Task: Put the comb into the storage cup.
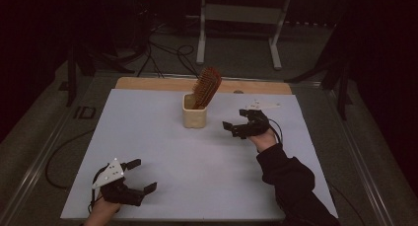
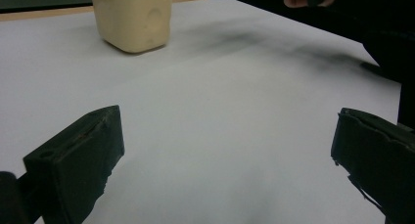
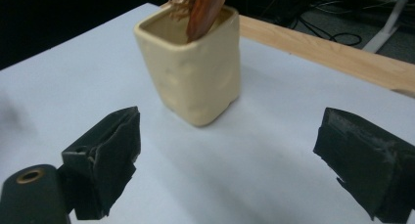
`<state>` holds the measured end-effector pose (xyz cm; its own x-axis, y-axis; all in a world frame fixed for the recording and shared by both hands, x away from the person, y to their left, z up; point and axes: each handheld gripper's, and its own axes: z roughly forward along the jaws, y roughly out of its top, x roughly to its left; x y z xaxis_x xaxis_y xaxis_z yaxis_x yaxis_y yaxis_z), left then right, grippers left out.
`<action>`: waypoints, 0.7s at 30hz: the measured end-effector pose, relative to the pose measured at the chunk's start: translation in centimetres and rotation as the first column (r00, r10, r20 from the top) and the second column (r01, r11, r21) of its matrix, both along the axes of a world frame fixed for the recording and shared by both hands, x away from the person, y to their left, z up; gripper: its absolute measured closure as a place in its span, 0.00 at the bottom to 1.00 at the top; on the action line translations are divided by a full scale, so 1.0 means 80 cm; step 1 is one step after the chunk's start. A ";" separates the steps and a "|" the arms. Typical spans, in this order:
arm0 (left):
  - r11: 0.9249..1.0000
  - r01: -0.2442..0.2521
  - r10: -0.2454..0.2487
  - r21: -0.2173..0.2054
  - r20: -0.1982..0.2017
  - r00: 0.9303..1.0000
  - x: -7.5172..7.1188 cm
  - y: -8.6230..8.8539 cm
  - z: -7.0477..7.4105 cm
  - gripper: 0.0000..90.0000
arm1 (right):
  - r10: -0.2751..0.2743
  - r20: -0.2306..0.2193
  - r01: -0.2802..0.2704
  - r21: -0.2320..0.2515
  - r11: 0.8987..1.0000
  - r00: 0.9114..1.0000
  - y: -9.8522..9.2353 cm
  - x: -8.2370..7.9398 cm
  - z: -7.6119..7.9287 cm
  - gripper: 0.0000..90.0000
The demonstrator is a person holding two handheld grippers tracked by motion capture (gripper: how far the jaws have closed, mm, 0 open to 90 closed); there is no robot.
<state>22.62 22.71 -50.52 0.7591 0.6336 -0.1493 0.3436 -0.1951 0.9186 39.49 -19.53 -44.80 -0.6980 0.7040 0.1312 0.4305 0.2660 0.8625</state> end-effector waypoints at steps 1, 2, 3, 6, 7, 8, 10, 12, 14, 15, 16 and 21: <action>1.000 0.000 0.000 -0.001 0.000 1.000 0.000 0.000 0.000 0.00 | 0.005 0.000 -0.005 -0.001 1.000 1.000 -0.001 -0.003 -0.002 0.10; 1.000 0.000 0.000 0.000 0.000 1.000 0.000 0.000 0.000 0.00 | 0.008 0.002 -0.008 -0.005 1.000 1.000 -0.002 -0.005 -0.004 0.10; 1.000 -0.001 0.001 0.001 0.000 1.000 0.000 0.000 0.000 0.00 | 0.007 0.001 -0.007 -0.002 1.000 1.000 -0.004 -0.008 -0.006 0.10; 1.000 0.000 0.000 0.001 0.001 1.000 0.000 0.000 0.000 0.00 | 0.016 -0.007 -0.016 -0.005 1.000 1.000 -0.007 -0.015 -0.012 0.10; 1.000 0.001 -0.001 -0.001 0.000 1.000 0.000 0.000 0.000 0.00 | 0.020 -0.007 -0.020 -0.004 1.000 1.000 -0.008 -0.017 -0.014 0.10; 1.000 -0.001 0.001 -0.001 -0.001 1.000 0.000 0.000 0.000 0.00 | 0.022 -0.009 -0.022 -0.002 1.000 1.000 -0.009 -0.020 -0.015 0.10; 1.000 0.001 -0.001 0.001 -0.001 1.000 0.000 0.000 0.000 0.00 | 0.025 -0.004 -0.025 -0.004 1.000 1.000 -0.012 -0.026 -0.018 0.10; 1.000 -0.001 0.001 -0.001 0.000 1.000 0.000 0.000 0.000 0.00 | 0.036 -0.004 -0.036 -0.001 0.999 0.999 -0.014 -0.032 -0.020 0.10; 1.000 0.000 0.000 -0.002 -0.002 1.000 0.000 0.000 -0.001 0.00 | 0.045 -0.003 -0.045 0.018 0.999 0.999 -0.017 -0.039 -0.021 0.10; 1.000 0.001 -0.001 0.001 -0.001 1.000 0.000 0.000 -0.001 0.00 | 0.047 -0.006 -0.047 0.020 0.999 0.999 -0.018 -0.043 -0.022 0.10; 1.000 0.002 -0.002 -0.001 -0.001 1.000 0.000 -0.001 -0.001 0.00 | 0.049 -0.005 -0.049 0.018 0.999 0.999 -0.019 -0.046 -0.024 0.10; 1.000 0.000 0.000 0.003 -0.001 1.000 0.000 0.000 -0.001 0.00 | 0.059 0.010 -0.059 0.002 0.998 0.998 -0.025 -0.063 -0.031 0.10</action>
